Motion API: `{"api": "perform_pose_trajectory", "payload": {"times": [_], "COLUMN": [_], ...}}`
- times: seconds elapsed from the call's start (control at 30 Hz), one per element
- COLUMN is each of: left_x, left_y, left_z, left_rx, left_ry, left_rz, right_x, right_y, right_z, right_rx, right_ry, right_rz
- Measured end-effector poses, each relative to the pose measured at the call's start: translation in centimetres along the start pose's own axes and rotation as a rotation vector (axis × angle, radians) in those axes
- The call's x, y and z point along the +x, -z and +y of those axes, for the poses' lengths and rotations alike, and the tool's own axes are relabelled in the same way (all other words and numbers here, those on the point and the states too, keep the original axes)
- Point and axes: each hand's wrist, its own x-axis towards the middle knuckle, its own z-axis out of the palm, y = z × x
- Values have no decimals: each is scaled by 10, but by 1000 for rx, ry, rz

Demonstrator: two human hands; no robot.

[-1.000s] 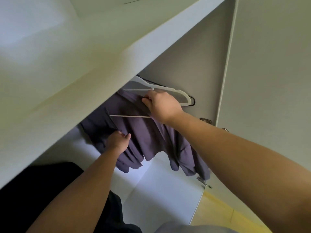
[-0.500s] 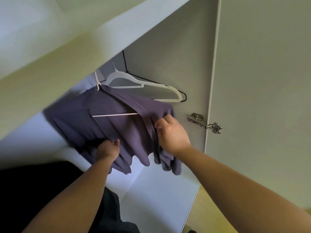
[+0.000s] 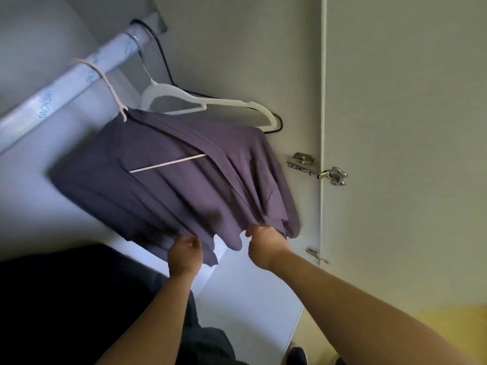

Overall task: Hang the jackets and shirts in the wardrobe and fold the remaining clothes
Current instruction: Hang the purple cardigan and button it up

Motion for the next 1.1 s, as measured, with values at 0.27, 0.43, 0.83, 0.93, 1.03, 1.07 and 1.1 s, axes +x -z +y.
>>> {"api": "perform_pose_trajectory", "payload": {"times": [0.27,0.43,0.83,0.93,1.03,1.07,1.1], "left_x": [18,51,127,131,131,132,131], "left_y": [-31,-74,-107,-111,-120,-124,-128], "left_z": [-2,-22,-34,-34,-31,-31,-30], "left_rx": [-260,-124,-245,-364,-455,-467,-473], "left_ry": [48,-140,-263,-393,-496,-521,-543], "left_rz": [366,651,1149,1142,1137,1155,1169], "right_x": [32,67,140,158,168,171,173], "right_y": [-29,-47,-73,-74,-77,-78,-79], "right_z": [15,31,77,78,79,81,85], "right_rx": [41,-34,36,45,69,71,82], "right_ry": [7,128,224,271,355,395,436], "right_rz": [17,130,884,959,1053,1084,1101]}}
